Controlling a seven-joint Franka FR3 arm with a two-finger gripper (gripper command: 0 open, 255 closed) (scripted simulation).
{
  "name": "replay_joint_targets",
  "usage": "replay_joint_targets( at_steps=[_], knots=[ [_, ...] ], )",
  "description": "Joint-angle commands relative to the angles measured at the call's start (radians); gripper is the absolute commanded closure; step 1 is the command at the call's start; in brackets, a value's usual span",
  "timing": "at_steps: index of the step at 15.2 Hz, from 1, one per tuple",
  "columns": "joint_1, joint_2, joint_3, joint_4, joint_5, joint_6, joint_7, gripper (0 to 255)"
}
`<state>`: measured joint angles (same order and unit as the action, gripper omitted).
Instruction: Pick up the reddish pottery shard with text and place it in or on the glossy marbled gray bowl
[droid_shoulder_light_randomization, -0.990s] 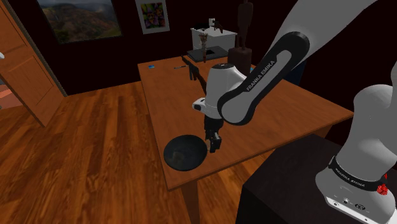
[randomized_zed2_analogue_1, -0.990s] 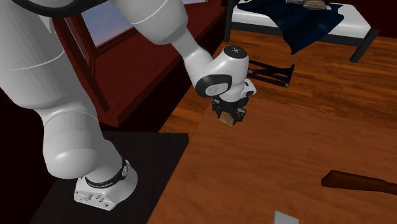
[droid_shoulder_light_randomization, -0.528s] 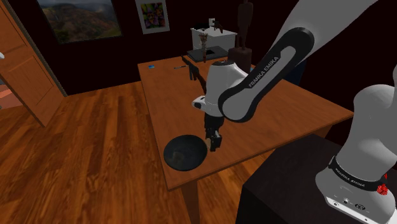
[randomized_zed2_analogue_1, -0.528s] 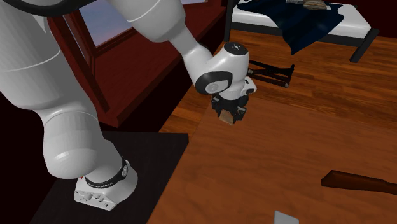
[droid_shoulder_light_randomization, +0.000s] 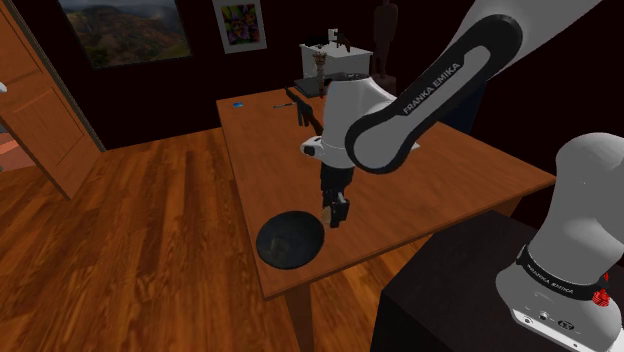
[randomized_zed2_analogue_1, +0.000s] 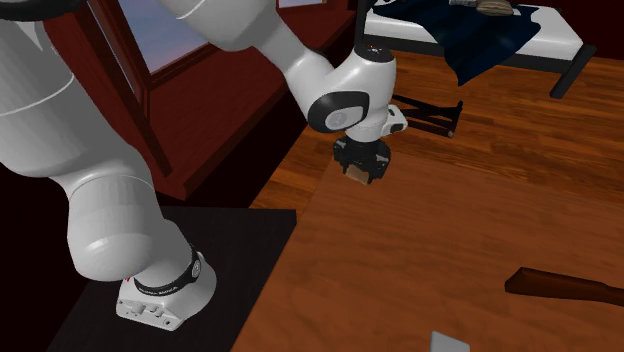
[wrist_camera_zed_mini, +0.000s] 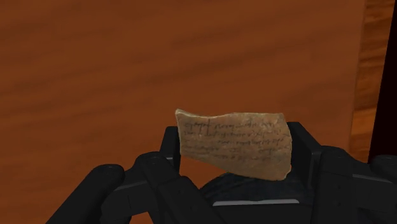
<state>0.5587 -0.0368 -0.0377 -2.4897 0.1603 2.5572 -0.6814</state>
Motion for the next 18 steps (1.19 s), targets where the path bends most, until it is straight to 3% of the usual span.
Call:
replay_joint_targets(
  at_steps=[1,13,18],
  knots=[
    [-0.001,-0.021,-0.001,0.01,-0.008,-0.031,0.007,255],
    [-0.008,-0.126,0.0,0.066,-0.04,-0.19,0.039,255],
    [0.034,-0.002,0.055,0.212,-0.047,-0.203,0.143,255]
  ],
)
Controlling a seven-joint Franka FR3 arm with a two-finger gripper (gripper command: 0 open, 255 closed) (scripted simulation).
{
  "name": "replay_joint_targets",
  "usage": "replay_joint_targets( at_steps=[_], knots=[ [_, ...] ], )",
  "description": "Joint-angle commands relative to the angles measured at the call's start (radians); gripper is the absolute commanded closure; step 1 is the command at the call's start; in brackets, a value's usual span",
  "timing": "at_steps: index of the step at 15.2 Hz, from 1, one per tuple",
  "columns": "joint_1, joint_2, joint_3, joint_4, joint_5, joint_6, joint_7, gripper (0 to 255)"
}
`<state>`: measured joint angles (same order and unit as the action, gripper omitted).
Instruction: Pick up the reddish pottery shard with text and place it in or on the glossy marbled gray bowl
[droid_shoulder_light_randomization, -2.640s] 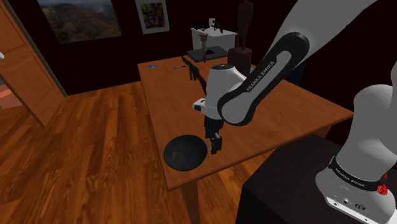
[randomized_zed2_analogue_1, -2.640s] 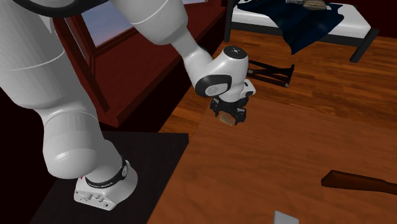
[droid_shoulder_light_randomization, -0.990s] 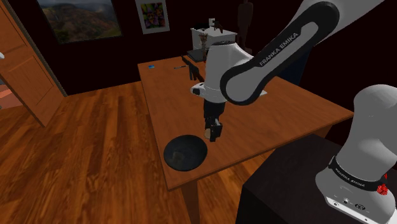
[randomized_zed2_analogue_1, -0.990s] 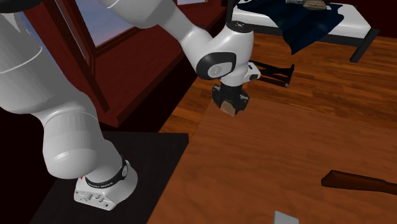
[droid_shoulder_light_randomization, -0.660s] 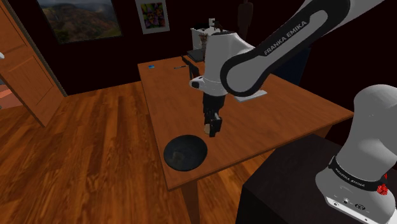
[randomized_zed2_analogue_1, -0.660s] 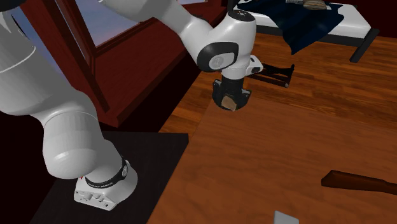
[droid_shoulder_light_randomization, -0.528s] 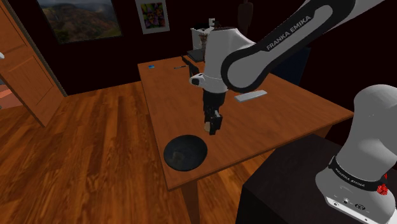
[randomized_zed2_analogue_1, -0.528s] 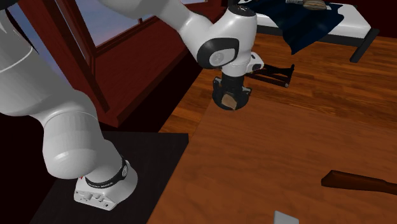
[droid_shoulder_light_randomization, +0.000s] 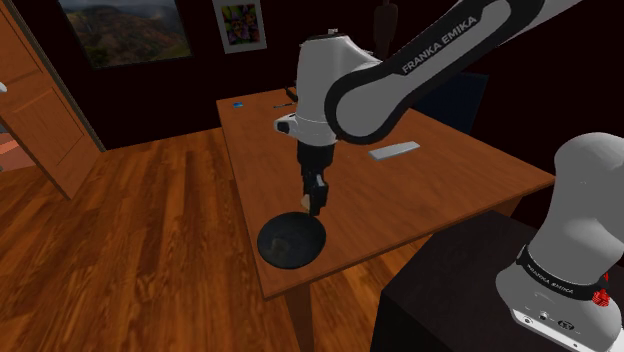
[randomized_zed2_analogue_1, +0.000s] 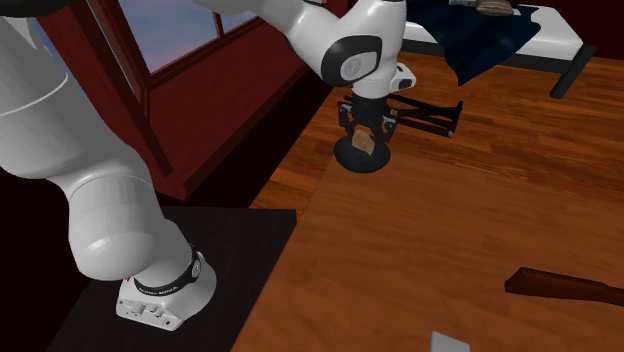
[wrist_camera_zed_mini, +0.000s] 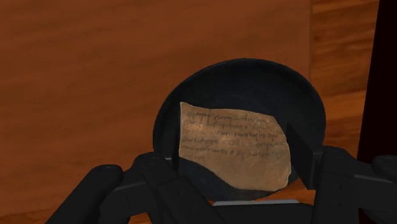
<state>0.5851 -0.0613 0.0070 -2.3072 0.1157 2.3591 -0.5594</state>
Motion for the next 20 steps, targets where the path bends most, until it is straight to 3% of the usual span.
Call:
replay_joint_targets(
  at_steps=[1,3,17,20],
  knots=[
    [0.016,0.049,0.019,0.062,-0.006,-0.01,0.041,255],
    [0.037,0.116,0.04,0.147,-0.019,-0.025,0.092,255],
    [0.039,0.23,0.042,0.084,-0.007,0.152,0.075,255],
    [0.039,0.23,0.042,0.084,-0.007,0.152,0.075,255]
  ],
)
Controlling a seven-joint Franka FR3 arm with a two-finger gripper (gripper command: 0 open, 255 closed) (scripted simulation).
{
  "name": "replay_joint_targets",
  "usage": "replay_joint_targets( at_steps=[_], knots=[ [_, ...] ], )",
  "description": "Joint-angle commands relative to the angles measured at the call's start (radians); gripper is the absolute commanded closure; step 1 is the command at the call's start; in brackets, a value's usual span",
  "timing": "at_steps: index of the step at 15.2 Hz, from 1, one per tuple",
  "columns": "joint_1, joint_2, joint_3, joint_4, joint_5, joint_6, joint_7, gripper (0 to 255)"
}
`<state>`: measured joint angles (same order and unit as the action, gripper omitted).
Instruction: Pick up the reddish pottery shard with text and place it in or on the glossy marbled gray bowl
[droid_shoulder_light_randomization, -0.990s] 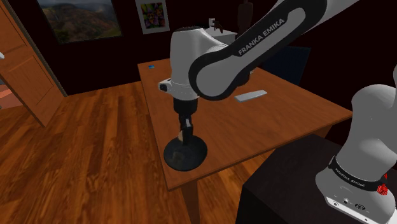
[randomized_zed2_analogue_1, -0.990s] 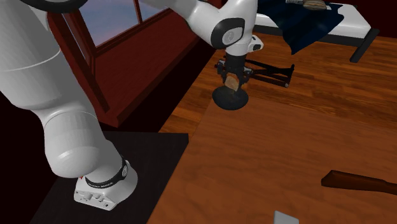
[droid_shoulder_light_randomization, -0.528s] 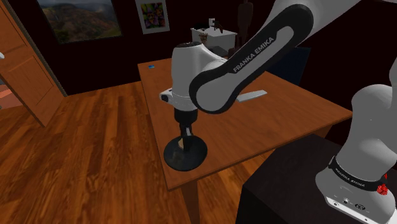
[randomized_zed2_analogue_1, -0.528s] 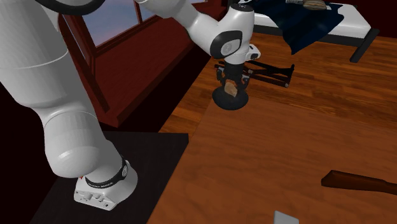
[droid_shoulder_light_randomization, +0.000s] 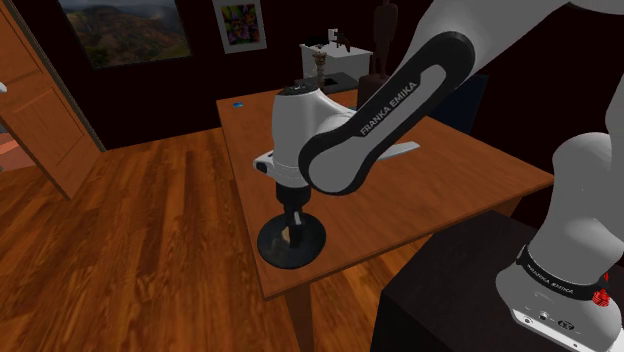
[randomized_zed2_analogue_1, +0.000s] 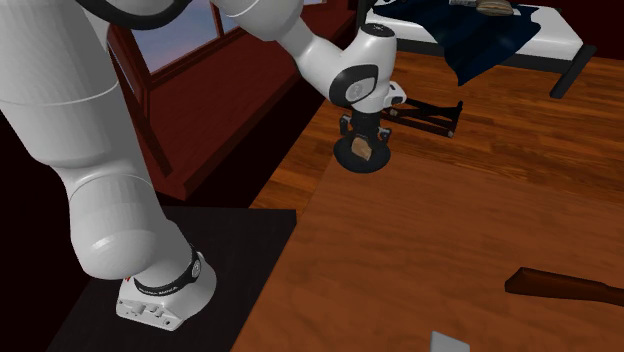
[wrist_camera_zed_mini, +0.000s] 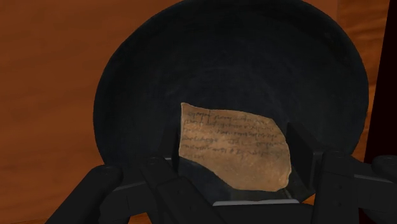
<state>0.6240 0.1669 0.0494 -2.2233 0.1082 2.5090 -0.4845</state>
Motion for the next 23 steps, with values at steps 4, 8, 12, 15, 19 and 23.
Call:
replay_joint_targets(
  at_steps=[4,8,12,15,19,23],
  knots=[
    [0.0,0.002,0.0,0.0,0.0,0.002,0.0,255],
    [0.0,0.002,0.0,0.0,0.0,0.002,0.0,0],
    [-0.001,-0.025,-0.001,0.002,-0.001,-0.027,0.001,0],
    [-0.005,-0.095,-0.004,0.016,-0.005,-0.112,0.003,0],
    [-0.005,-0.095,-0.005,0.016,-0.005,-0.112,0.003,0],
    [-0.005,-0.095,-0.005,0.016,-0.005,-0.112,0.003,0]
  ],
)
